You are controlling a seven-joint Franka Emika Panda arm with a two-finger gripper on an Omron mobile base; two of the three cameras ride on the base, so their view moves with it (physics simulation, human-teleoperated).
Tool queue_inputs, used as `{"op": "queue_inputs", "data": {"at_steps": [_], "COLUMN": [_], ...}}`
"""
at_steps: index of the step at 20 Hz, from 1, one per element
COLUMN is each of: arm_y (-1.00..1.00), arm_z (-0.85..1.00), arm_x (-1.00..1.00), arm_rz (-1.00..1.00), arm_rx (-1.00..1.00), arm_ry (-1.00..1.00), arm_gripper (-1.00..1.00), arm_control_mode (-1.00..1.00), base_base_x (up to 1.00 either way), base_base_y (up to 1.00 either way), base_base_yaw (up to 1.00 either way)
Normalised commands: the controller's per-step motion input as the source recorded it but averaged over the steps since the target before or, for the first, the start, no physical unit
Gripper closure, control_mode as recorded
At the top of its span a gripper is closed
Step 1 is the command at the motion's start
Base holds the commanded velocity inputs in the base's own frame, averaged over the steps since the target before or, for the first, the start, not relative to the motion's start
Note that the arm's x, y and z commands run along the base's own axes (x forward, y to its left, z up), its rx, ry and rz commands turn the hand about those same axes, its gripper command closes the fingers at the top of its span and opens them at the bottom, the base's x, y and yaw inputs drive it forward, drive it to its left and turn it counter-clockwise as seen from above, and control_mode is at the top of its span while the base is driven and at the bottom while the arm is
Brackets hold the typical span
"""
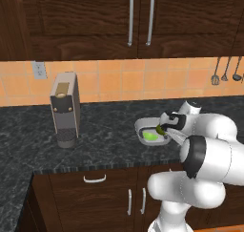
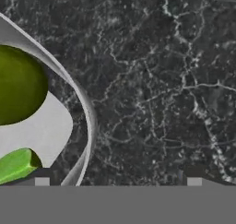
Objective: Take the meat container that has the steak and place it on the second highest rack of the freezer. Then take the vegetable container that has the lemon wedge and lime and place it on the highest rack of the freezer.
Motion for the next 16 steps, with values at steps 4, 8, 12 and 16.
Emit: {"op": "queue_inputs", "data": {"at_steps": [4, 8, 12, 16], "arm_y": [0.07, 0.05, 0.00, 0.10], "arm_z": [-0.36, -0.35, -0.28, -0.53], "arm_x": [0.43, 0.22, 0.27, 0.11], "arm_rz": [0.04, 0.04, 0.03, 0.01], "arm_rx": [-0.01, -0.01, 0.00, -0.02], "arm_ry": [0.14, 0.10, 0.01, 0.00], "arm_gripper": [-1.00, -1.00, -1.00, -1.00], "arm_control_mode": [-1.00, -1.00, -1.00, -1.00], "base_base_x": [0.00, 0.00, 0.00, 0.00], "base_base_y": [0.00, 0.00, 0.00, 0.00], "base_base_yaw": [0.00, 0.00, 0.00, 0.00]}}
